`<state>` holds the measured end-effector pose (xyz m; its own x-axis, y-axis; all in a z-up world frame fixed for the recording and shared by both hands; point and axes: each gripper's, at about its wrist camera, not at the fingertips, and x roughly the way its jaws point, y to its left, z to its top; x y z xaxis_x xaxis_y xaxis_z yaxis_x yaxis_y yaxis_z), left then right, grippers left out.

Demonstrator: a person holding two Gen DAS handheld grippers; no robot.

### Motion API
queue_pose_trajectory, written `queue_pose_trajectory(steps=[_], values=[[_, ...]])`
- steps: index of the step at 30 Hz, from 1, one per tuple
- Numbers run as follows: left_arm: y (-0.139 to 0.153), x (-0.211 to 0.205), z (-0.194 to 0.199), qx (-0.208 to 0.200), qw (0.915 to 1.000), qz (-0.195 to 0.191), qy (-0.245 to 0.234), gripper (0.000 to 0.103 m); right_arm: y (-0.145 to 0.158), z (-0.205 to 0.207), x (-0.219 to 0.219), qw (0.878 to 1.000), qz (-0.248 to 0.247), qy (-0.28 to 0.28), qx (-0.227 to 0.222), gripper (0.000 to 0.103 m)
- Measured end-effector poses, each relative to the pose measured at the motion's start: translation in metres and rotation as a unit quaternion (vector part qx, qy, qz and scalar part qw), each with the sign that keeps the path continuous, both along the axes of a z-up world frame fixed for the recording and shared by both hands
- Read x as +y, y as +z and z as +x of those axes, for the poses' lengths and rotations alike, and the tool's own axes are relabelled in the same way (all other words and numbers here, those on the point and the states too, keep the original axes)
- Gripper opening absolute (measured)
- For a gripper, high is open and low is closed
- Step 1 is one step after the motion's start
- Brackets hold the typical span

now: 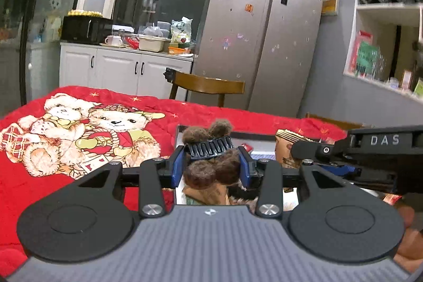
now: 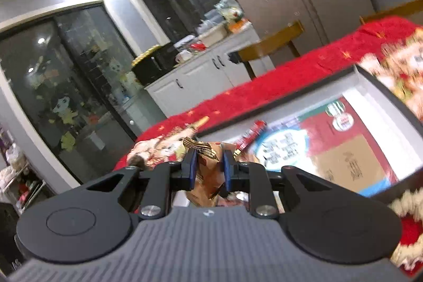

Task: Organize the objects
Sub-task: 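Lower the fuzzy toy and pouch into the box and open both tools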

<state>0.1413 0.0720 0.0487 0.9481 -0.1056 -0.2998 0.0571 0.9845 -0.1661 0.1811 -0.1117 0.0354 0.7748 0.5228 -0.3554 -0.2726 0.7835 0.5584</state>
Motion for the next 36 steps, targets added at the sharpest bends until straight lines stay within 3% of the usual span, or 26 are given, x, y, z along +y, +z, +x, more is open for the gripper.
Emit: queue_pose_trajectory(steps=[3,7,15,36], values=[[-0.009,-0.010,0.004,0.007,0.9994,0.034,-0.003,0.047,-0.016,0.000,-0.005,1.000,0.003,0.003,0.016,0.024],[-0.020,-0.016,0.013,0.025,0.9976,0.064,0.007,0.047,-0.019,0.002,-0.002,1.000,-0.002,0.010,0.005,0.024],[-0.032,-0.009,0.032,0.078,0.9958,0.046,-0.013,0.047,-0.023,0.003,0.005,1.000,-0.016,0.021,0.003,0.024],[-0.032,-0.015,0.035,0.078,0.9940,0.075,-0.016,0.048,-0.024,0.002,0.011,0.999,-0.032,0.027,0.004,0.025]])
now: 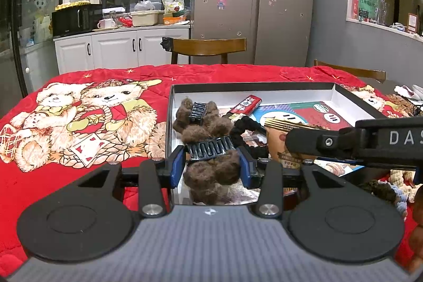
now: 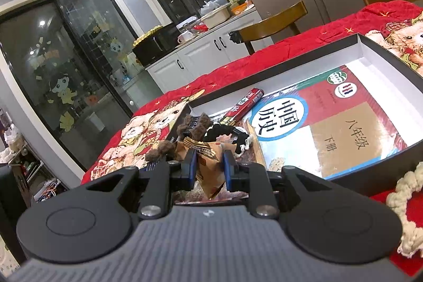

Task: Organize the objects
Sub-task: 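Lower the fuzzy toy and pouch into the box and open both tools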

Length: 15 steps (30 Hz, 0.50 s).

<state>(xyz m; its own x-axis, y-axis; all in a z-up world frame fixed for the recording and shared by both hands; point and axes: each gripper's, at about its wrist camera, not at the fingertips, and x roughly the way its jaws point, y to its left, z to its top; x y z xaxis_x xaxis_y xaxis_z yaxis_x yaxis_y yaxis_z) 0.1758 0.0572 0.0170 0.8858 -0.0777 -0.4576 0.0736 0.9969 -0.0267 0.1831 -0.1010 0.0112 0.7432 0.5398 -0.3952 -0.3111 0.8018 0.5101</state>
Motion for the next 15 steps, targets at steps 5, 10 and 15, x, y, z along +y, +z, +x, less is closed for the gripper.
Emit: queue_pose_trajectory(steps=[5,10,15], values=[[0.0000,0.0009,-0.0007,-0.002,1.0000,-0.003,0.004,0.048,-0.0025,-0.0010,0.0002,1.000,0.009,0.000,0.003,0.027],[0.0001,0.0032,-0.0012,-0.002,0.9999,-0.012,0.000,0.049,-0.0013,-0.0036,-0.0002,1.000,0.018,0.001,0.002,0.027],[0.0002,0.0032,-0.0014,-0.002,0.9998,-0.018,-0.012,0.056,0.0040,-0.0065,0.0013,1.000,0.017,0.018,-0.006,0.035]])
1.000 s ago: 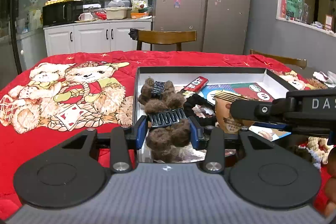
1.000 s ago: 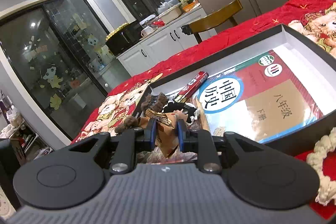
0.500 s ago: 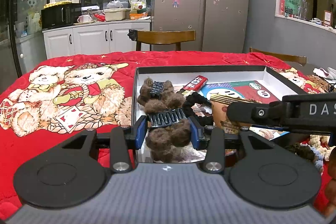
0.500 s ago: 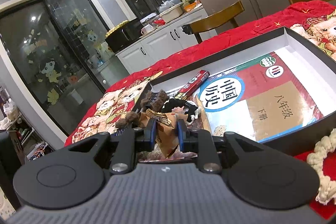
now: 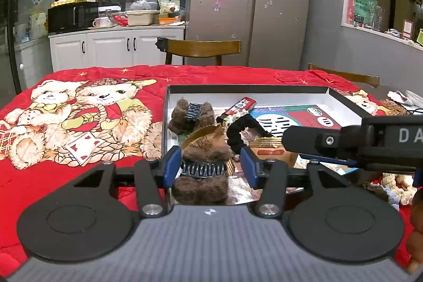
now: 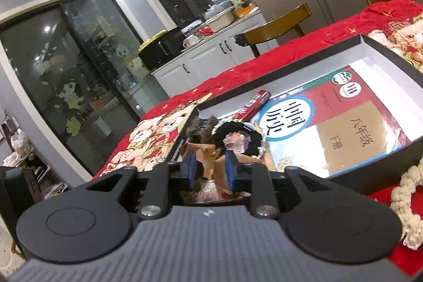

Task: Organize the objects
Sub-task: 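Lower the fuzzy toy and pouch into the box and open both tools, then withdraw both tools from the box toward the blue binder clips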

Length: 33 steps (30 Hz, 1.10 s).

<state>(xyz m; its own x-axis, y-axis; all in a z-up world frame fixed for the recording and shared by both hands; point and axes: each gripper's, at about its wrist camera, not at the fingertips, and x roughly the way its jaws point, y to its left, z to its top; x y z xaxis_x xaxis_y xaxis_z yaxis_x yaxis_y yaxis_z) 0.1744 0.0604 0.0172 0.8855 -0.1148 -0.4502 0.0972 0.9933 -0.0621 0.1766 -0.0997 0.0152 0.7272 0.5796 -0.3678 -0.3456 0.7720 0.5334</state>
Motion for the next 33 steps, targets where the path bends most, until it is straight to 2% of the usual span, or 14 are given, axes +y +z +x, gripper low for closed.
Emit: queue_pose_trajectory(steps=[4,6,8,9,12,14,18,20,23,28,33], values=[[0.001,-0.003,-0.005,-0.004,1.0000,0.005,0.000,0.061,0.009,-0.005,0.002,1.000,-0.011,0.007,-0.015,0.040],[0.005,-0.003,-0.009,-0.010,0.9999,0.003,0.001,0.065,0.016,-0.008,0.002,1.000,-0.011,0.010,-0.026,0.046],[0.010,-0.003,-0.015,-0.022,0.9997,0.003,0.003,0.068,0.025,-0.012,0.002,0.999,-0.016,0.018,-0.031,0.061],[0.014,-0.002,-0.018,-0.028,0.9996,0.003,0.004,0.069,0.029,-0.015,0.002,0.999,-0.021,0.018,-0.035,0.062],[0.025,0.004,-0.028,-0.036,0.9993,-0.008,-0.001,0.072,0.045,-0.032,0.003,0.997,-0.037,0.006,-0.061,0.066],[0.035,0.009,-0.037,-0.041,0.9991,-0.007,-0.012,0.075,0.056,-0.043,0.001,0.996,-0.044,-0.010,-0.075,0.073],[0.055,0.021,-0.063,-0.050,0.9978,-0.008,-0.044,0.080,0.073,-0.069,-0.007,0.994,-0.049,-0.027,-0.091,0.081],[0.061,0.030,-0.081,-0.063,0.9965,-0.015,-0.052,0.084,0.079,-0.085,-0.011,0.992,-0.054,-0.031,-0.109,0.092],[0.063,0.040,-0.106,-0.084,0.9948,-0.012,-0.055,0.087,0.082,-0.108,-0.017,0.988,-0.059,-0.055,-0.136,0.102],[0.057,0.046,-0.132,-0.112,0.9926,-0.002,-0.046,0.087,0.079,-0.124,-0.025,0.983,-0.050,-0.095,-0.147,0.103],[0.056,0.049,-0.138,-0.104,0.9922,-0.026,-0.064,0.087,0.070,-0.129,-0.022,0.980,-0.067,-0.099,-0.158,0.103]])
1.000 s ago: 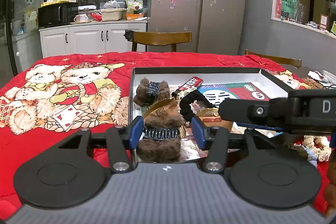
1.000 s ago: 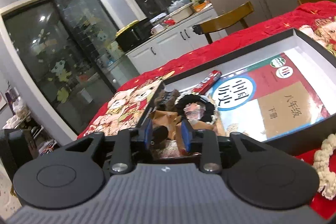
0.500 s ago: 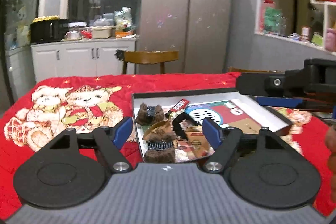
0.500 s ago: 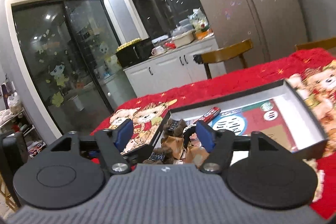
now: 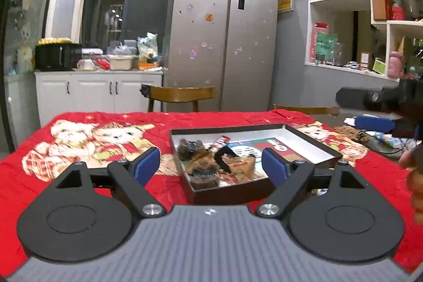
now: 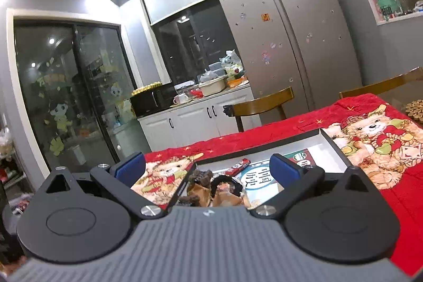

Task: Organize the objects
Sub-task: 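Withdraw both tools from the box toward the blue binder clips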

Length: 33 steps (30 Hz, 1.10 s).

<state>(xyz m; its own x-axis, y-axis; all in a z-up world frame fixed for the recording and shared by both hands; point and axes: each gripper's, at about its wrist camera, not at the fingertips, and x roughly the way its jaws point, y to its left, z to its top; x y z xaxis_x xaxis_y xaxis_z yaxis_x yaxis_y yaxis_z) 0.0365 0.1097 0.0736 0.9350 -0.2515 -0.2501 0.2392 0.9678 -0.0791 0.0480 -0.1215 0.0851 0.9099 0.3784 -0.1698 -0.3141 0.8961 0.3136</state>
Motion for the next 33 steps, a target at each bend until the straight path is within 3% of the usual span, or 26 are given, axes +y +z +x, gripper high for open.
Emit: queue_pose_trajectory(steps=[3,7,12,17,21,31,33], values=[[-0.006,-0.003,-0.003,0.006,0.9998,0.003,-0.021,0.087,-0.011,-0.005,0.006,1.000,-0.009,0.006,0.003,0.103],[-0.022,-0.007,0.001,0.055,0.9971,0.007,-0.052,0.087,-0.027,-0.016,0.013,1.000,-0.021,0.012,0.005,0.103],[-0.042,-0.007,0.003,0.090,0.9944,0.035,-0.042,0.087,-0.041,-0.016,0.019,0.999,-0.038,0.025,0.000,0.103],[-0.049,-0.002,0.011,0.108,0.9934,0.022,-0.031,0.087,-0.058,-0.006,0.020,0.997,-0.028,0.039,0.063,0.101],[-0.054,-0.008,0.015,0.111,0.9920,0.046,-0.039,0.087,-0.069,0.001,0.025,0.992,-0.035,0.063,0.105,0.095],[-0.062,-0.007,0.029,0.154,0.9864,0.039,-0.041,0.085,-0.081,0.010,0.035,0.985,-0.053,0.070,0.147,0.093],[-0.064,-0.008,0.032,0.165,0.9848,0.040,-0.037,0.077,-0.080,0.013,0.037,0.985,-0.064,0.065,0.147,0.093]])
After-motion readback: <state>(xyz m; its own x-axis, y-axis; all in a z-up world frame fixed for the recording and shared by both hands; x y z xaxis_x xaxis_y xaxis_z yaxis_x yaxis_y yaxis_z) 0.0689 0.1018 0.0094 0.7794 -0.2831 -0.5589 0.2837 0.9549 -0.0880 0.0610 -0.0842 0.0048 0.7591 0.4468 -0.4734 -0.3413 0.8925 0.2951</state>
